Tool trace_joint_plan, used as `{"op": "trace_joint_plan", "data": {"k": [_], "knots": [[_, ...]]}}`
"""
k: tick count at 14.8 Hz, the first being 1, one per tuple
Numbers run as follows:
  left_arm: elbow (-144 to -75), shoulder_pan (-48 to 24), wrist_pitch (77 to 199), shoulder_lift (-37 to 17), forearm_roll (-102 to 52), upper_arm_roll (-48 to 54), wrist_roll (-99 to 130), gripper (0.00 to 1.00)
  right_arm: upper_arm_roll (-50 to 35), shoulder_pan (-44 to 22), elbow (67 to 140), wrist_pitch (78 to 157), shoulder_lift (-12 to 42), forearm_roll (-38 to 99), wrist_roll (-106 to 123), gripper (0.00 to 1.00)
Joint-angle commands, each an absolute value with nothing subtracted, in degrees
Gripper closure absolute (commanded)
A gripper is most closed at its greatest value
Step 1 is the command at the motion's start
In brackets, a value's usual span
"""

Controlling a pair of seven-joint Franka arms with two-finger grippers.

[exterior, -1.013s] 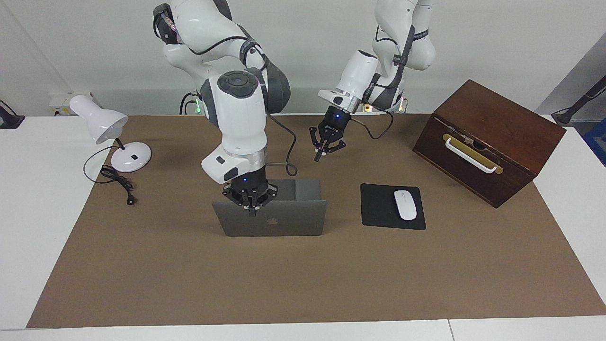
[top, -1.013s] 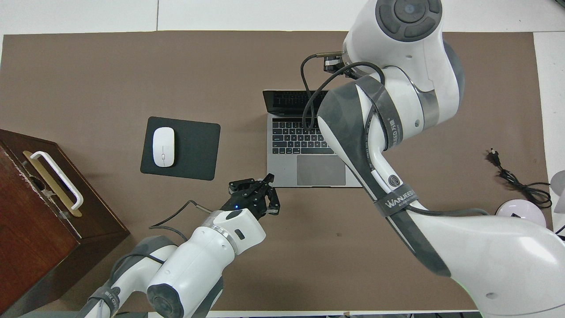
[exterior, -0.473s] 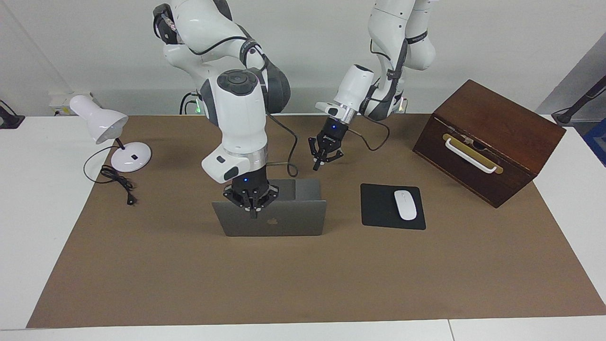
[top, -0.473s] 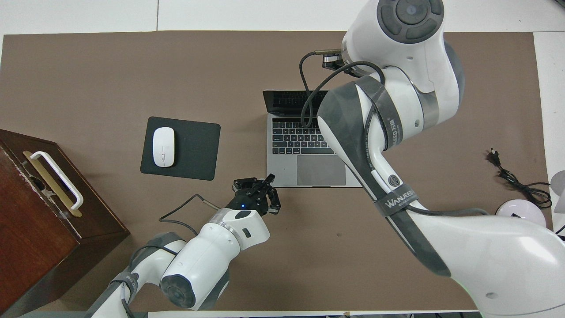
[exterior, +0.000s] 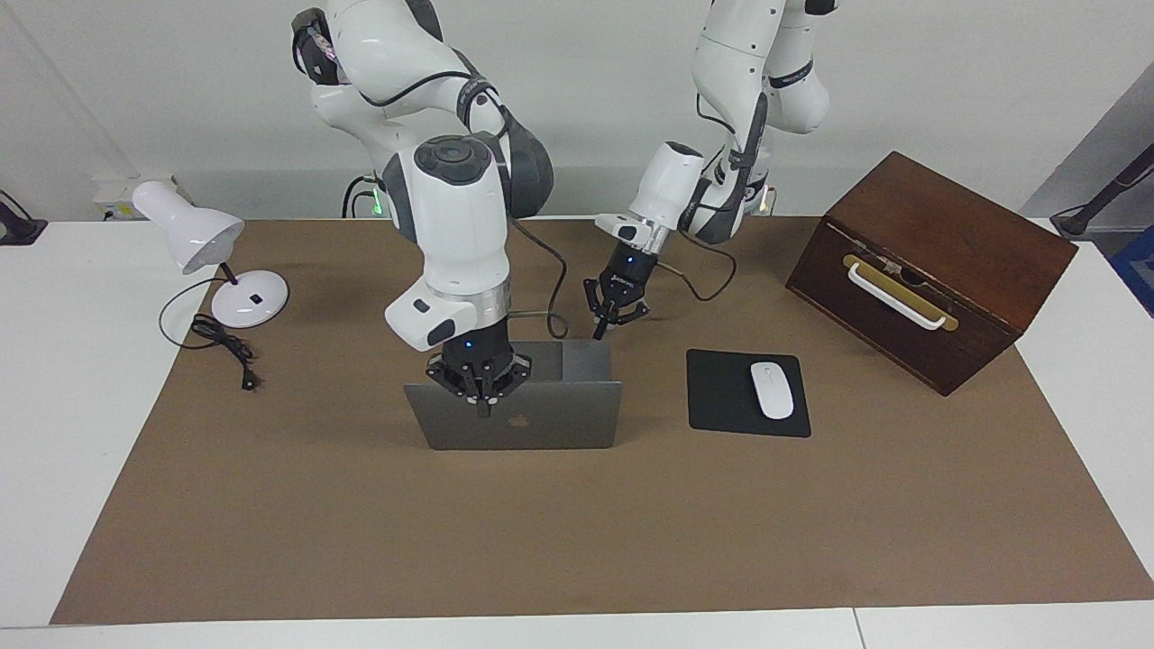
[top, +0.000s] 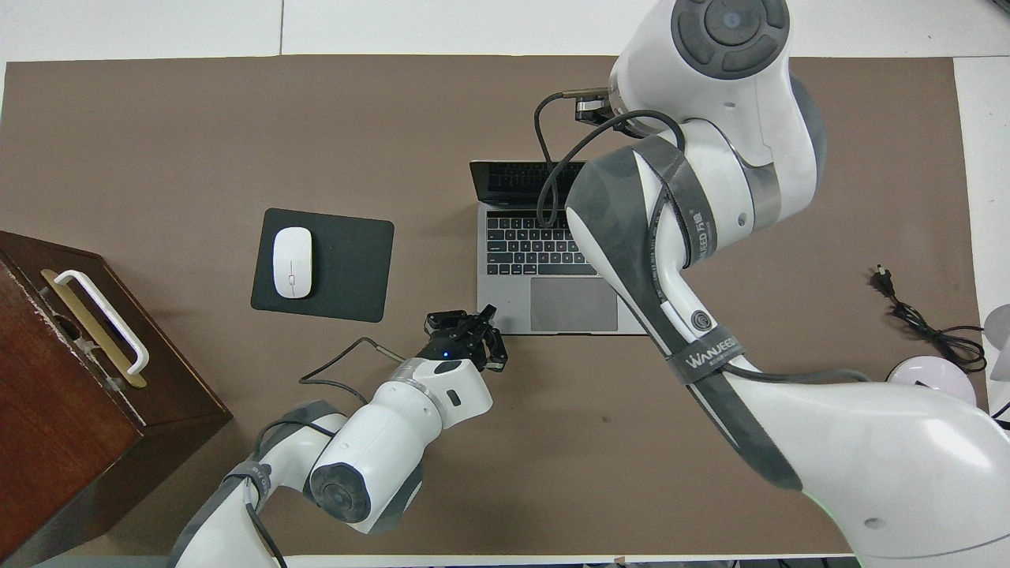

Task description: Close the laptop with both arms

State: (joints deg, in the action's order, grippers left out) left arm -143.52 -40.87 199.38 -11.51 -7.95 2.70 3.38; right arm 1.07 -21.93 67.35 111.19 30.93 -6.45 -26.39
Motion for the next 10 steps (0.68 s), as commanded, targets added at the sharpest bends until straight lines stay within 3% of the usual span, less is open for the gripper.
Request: {"op": "trace_joint_plan", "data": {"k": [1, 10], "knots": [[-142.03, -40.96, 200.83, -13.80, -7.13, 2.11, 2.46, 1.00, 0.53, -21.27, 67.32, 112.59, 31.38, -6.59, -25.40, 1.00], [-141.15, -39.81, 200.83, -16.79, -5.36, 2.11, 2.46, 1.00, 0.53, -20.92, 69.61, 114.52, 30.76, -6.15, -25.31, 1.00]]}}
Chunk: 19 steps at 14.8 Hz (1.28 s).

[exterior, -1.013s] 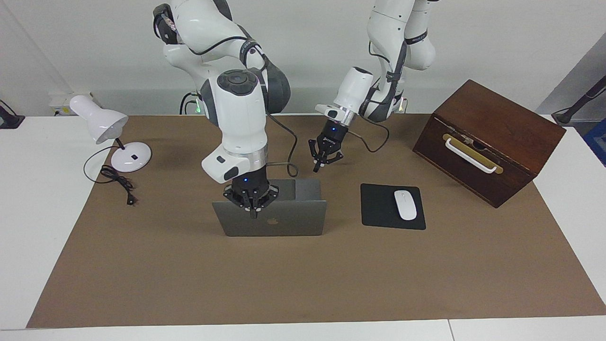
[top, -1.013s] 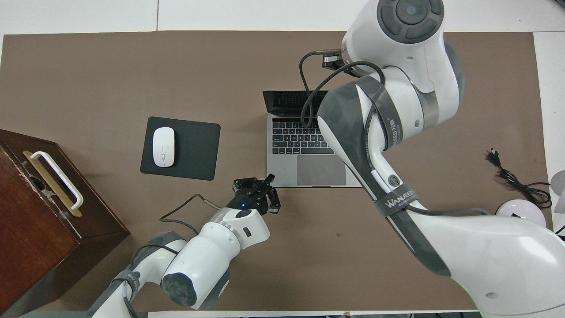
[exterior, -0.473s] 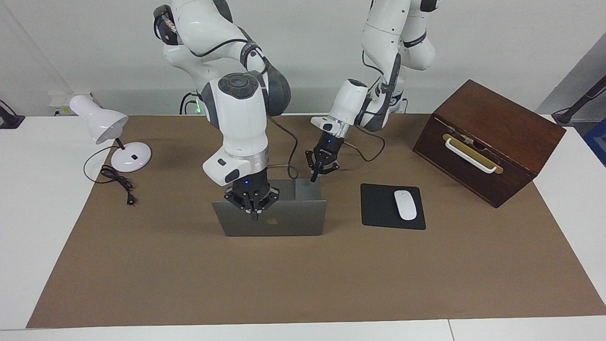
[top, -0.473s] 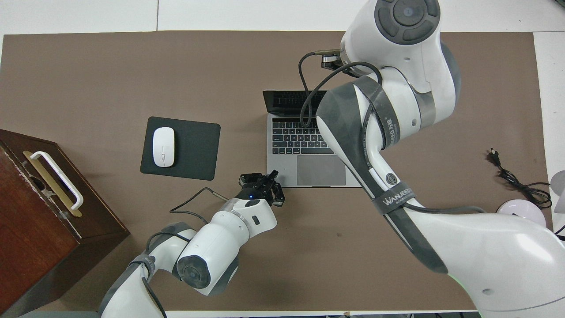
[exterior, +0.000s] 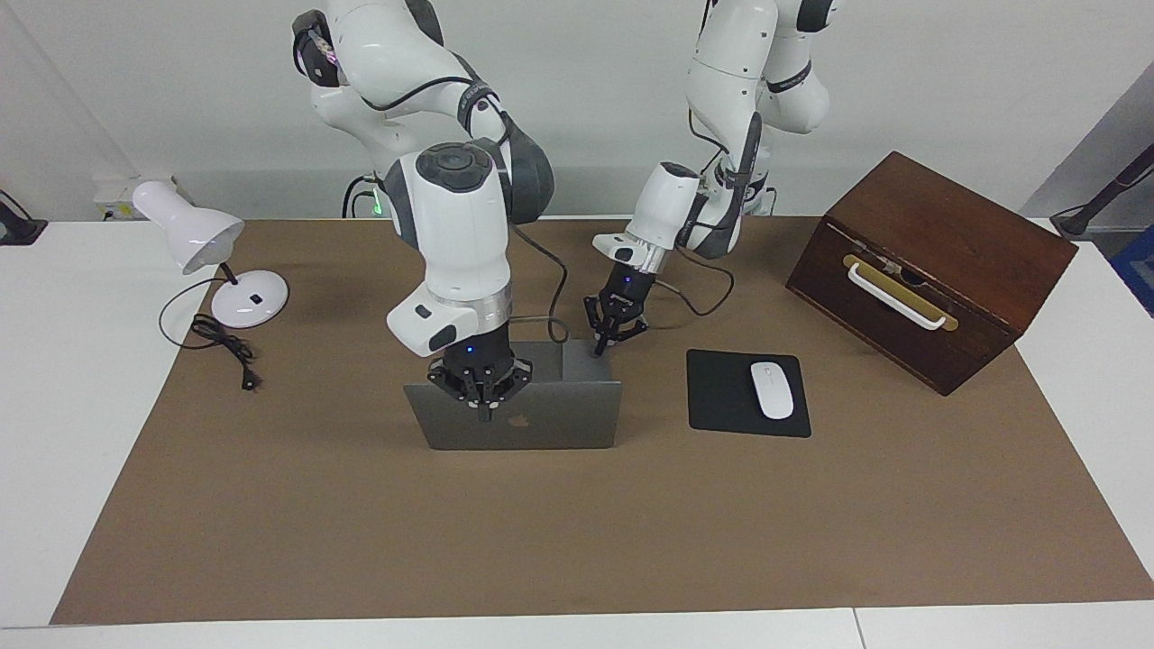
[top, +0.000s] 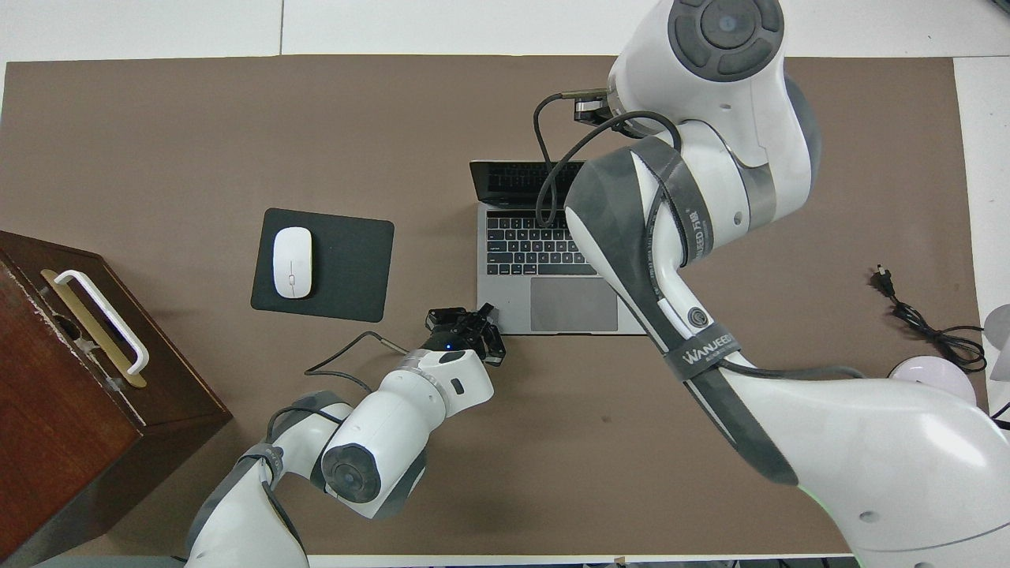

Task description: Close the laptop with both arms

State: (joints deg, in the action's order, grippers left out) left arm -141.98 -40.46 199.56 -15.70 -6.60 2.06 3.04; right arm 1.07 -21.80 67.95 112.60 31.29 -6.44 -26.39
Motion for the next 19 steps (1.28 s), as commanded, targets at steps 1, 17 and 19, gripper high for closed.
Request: {"op": "trace_joint_plan", "data": {"k": [1, 17, 19], "knots": [[-141.15, -39.90, 200.83, -16.87, -5.36, 2.11, 2.46, 1.00, 0.53, -20.92, 69.61, 114.52, 30.76, -6.15, -25.31, 1.00], [-141.50, -40.69, 200.83, -18.37, -5.27, 2.02, 1.06, 1.00, 0.44, -20.83, 77.15, 113.03, 27.08, 2.46, -25.58, 1.00], [-141.59, -40.69, 200.83, -18.37, -5.36, 2.02, 1.05, 1.00, 0.44, -20.74, 79.79, 111.98, 25.76, 4.21, -25.40, 1.00]]}}
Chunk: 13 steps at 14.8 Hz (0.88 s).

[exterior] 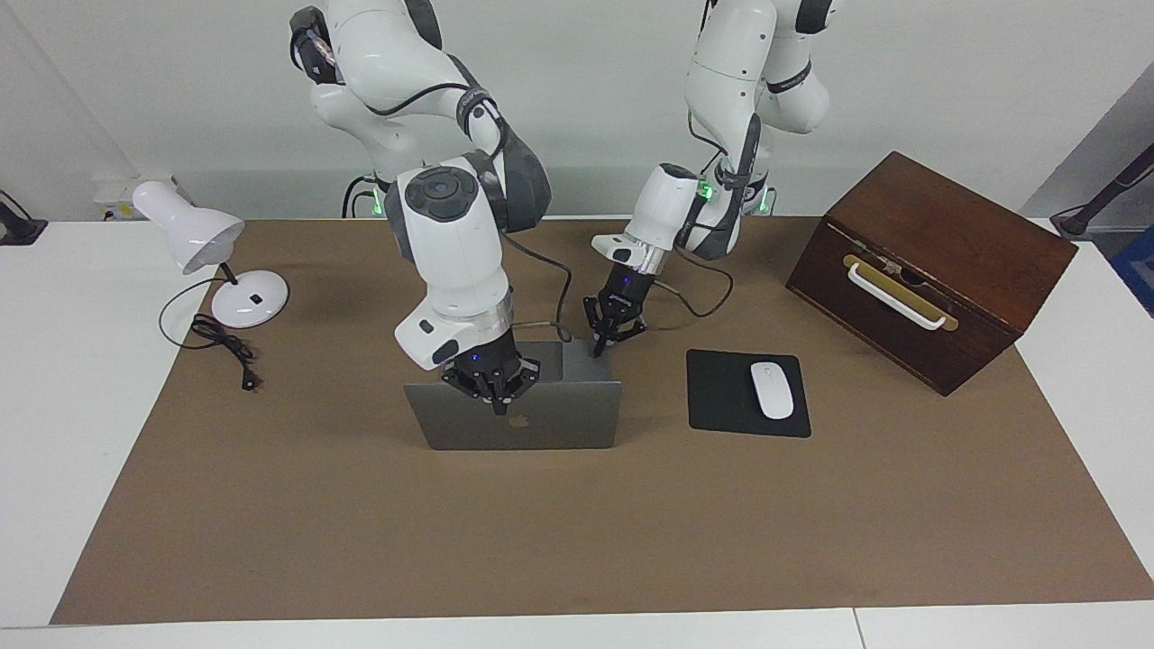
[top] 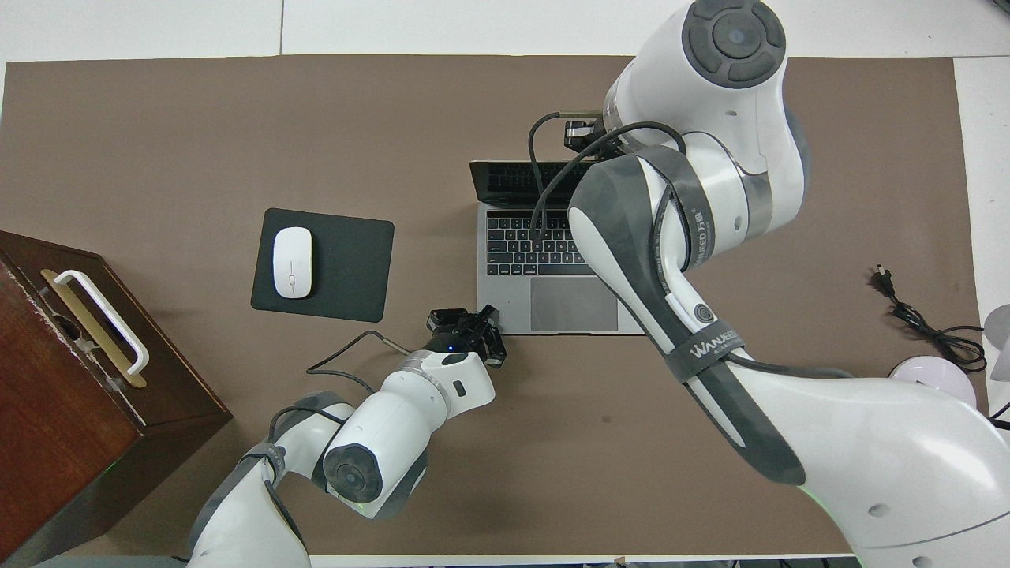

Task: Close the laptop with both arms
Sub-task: 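Push the laptop lid down toward the keyboard with the right gripper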

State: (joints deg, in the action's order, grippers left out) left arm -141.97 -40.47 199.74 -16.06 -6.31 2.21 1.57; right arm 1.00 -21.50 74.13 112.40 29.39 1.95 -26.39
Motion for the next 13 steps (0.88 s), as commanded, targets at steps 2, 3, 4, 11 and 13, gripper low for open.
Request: {"op": "trace_joint_plan", "data": {"k": [2, 3, 4, 11, 13], "knots": [[-141.59, -40.69, 200.83, -18.46, -5.36, 2.11, 0.97, 1.00, 0.44, -20.22, 83.21, 111.53, 24.09, 6.06, -25.14, 1.00], [-141.59, -40.69, 200.83, -18.46, -5.36, 2.02, 0.97, 1.00, 0.44, -20.21, 85.06, 111.27, 23.21, 6.15, -24.53, 1.00], [-141.59, -40.69, 200.83, -18.46, -5.36, 2.11, 0.97, 1.00, 0.44, -20.21, 86.21, 110.31, 22.59, 6.15, -24.26, 1.00], [-141.68, -40.69, 200.83, -19.16, -5.27, 2.02, 0.26, 1.00, 0.44, -18.28, 93.58, 100.02, 18.81, 12.48, -23.91, 1.00], [-141.68, -40.43, 200.83, -19.34, -3.88, 2.02, 0.26, 1.00, 0.44, -18.89, 97.54, 102.55, 18.28, 12.48, -23.56, 1.00]]}}
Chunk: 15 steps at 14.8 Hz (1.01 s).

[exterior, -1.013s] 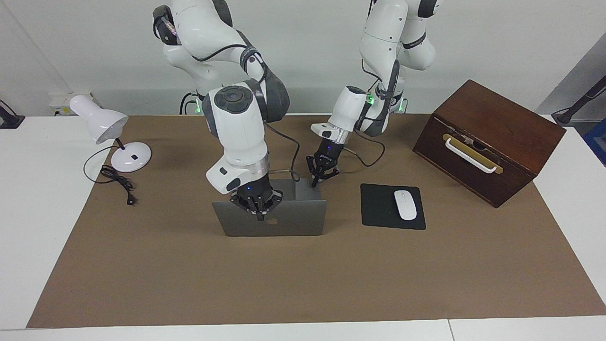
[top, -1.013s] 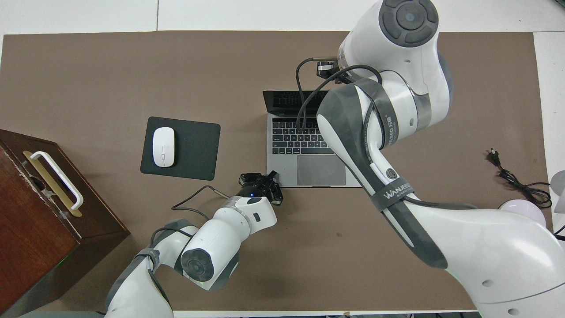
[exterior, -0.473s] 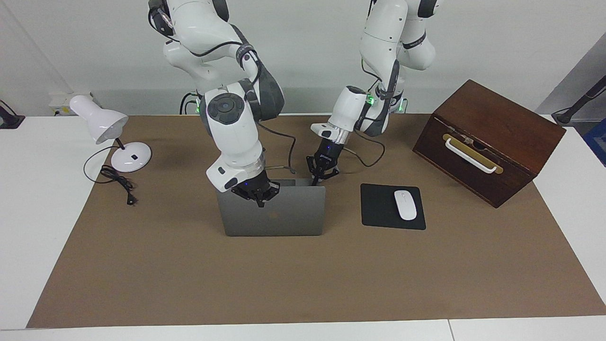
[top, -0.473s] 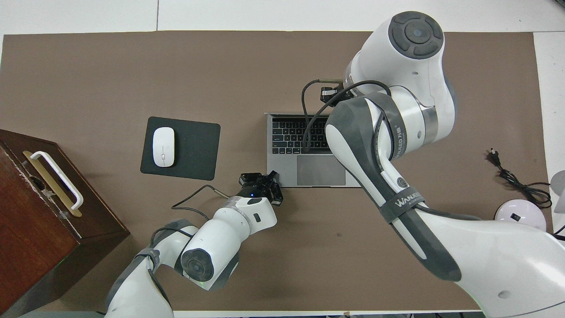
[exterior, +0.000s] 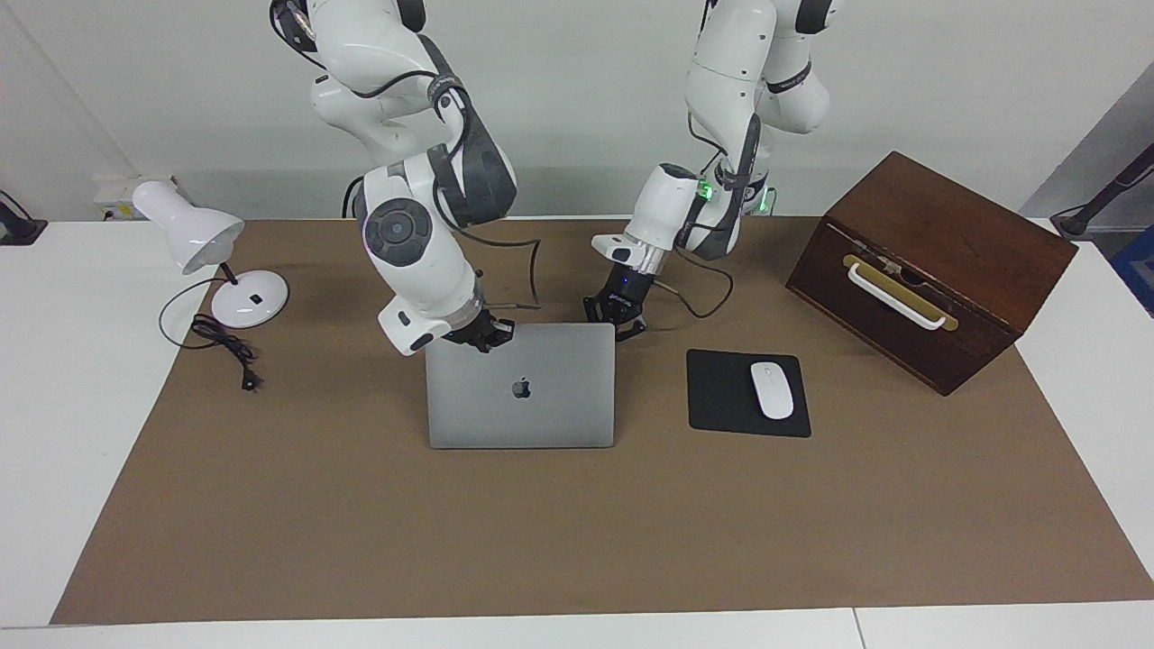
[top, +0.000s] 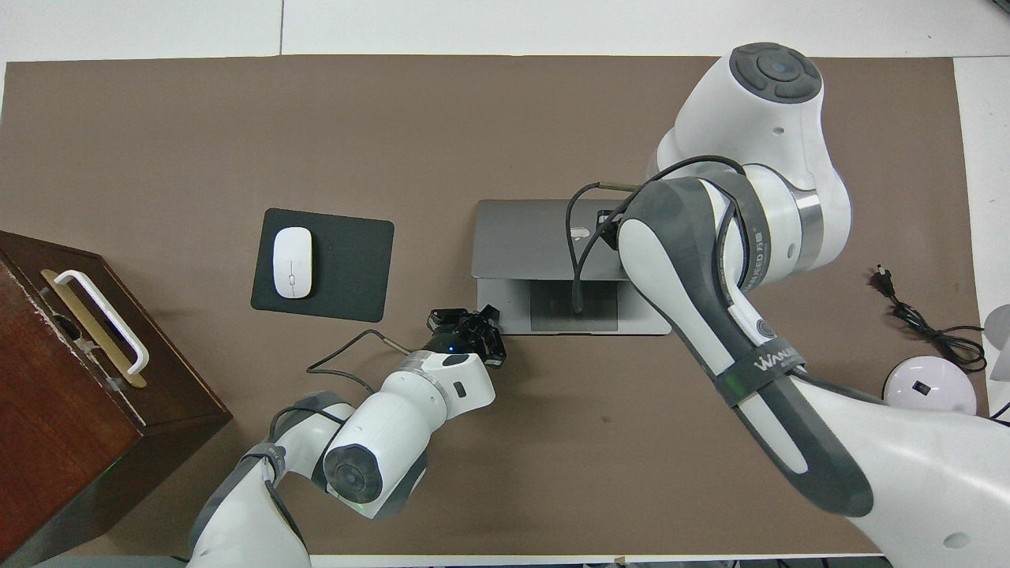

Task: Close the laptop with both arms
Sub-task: 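Push the laptop lid down toward the keyboard with the right gripper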

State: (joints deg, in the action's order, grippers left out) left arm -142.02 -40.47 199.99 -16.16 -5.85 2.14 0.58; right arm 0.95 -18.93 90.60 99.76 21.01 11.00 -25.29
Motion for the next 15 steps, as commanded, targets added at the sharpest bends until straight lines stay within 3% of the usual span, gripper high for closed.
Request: {"op": "trace_joint_plan", "data": {"k": [1, 5, 15], "knots": [[-141.68, -40.34, 200.83, -19.34, -3.78, 2.02, 0.18, 1.00, 0.44, -18.98, 99.91, 105.35, 17.50, 12.48, -23.03, 1.00], [-141.68, -40.34, 200.83, -19.34, -3.78, 2.11, 0.26, 1.00, 0.44, -19.95, 106.51, 113.63, 17.05, 12.48, -22.15, 1.00], [-141.68, -40.08, 200.83, -19.34, -3.78, 2.11, 0.26, 1.00, 0.44, -19.34, 105.83, 113.56, 17.23, 12.48, -21.97, 1.00]]}}
